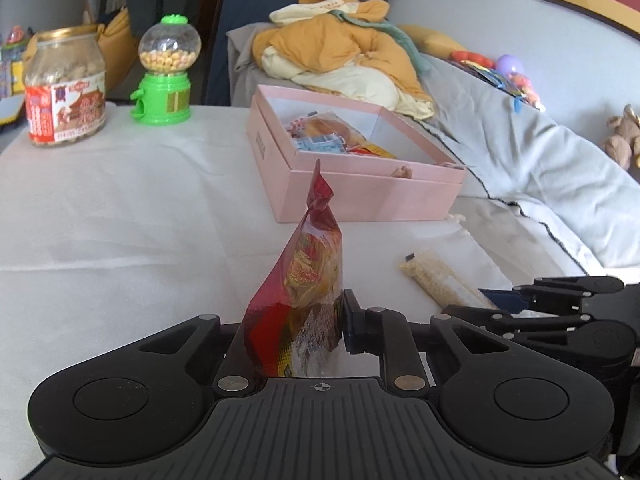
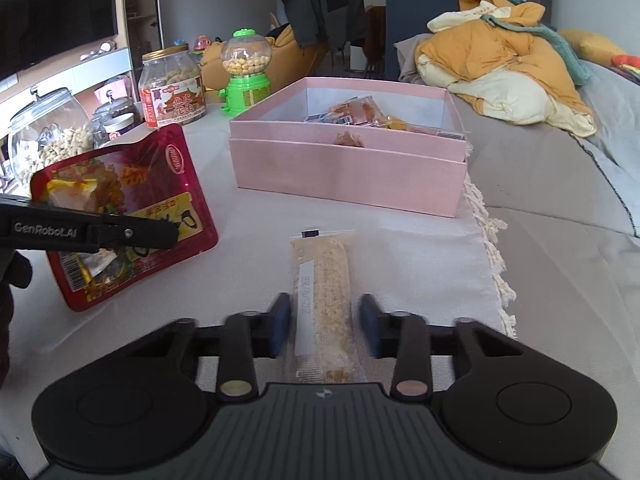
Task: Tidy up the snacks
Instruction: 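Drop the red packet into the pink box with the left tool while the right drops the granola bar there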
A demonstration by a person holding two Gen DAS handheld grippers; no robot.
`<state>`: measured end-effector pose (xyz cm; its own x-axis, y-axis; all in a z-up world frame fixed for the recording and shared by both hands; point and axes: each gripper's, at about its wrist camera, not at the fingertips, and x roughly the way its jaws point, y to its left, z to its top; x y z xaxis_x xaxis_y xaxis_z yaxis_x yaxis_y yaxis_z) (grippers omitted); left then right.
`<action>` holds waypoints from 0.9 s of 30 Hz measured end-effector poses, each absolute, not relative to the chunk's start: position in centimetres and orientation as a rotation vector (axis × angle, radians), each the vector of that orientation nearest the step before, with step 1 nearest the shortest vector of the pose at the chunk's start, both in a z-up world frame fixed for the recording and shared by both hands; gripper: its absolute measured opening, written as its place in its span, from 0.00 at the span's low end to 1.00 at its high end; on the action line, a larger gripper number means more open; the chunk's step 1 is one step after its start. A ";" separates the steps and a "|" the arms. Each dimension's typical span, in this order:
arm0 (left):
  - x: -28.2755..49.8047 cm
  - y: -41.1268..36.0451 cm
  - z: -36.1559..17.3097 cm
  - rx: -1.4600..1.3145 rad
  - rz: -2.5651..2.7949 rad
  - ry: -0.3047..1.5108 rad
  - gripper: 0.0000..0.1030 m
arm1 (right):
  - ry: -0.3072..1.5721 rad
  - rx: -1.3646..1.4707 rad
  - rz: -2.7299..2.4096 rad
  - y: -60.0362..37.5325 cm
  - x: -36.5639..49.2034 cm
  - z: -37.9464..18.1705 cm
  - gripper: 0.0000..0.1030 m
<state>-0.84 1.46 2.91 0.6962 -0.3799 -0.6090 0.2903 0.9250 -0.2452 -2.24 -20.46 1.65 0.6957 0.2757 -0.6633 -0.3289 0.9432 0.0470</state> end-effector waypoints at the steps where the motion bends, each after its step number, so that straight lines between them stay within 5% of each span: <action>1: -1.0 1.4 3.0 -0.132 -0.379 0.709 0.20 | 0.738 -0.068 0.345 -20.5 -2.3 1.8 0.28; 14: -0.1 -0.9 7.4 -0.147 -0.446 0.620 0.20 | 0.660 -0.051 0.362 -22.2 -3.3 6.7 0.28; 27: 12.8 -3.3 12.8 -0.305 -0.315 0.482 0.25 | 0.708 -0.064 0.361 -21.9 -2.6 4.7 0.28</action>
<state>12.78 -3.34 12.84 0.8402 -0.3639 -0.4021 0.2221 0.9073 -0.3571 -2.62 -21.94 4.71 0.7007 0.3019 -0.6464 -0.3451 0.9364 0.0633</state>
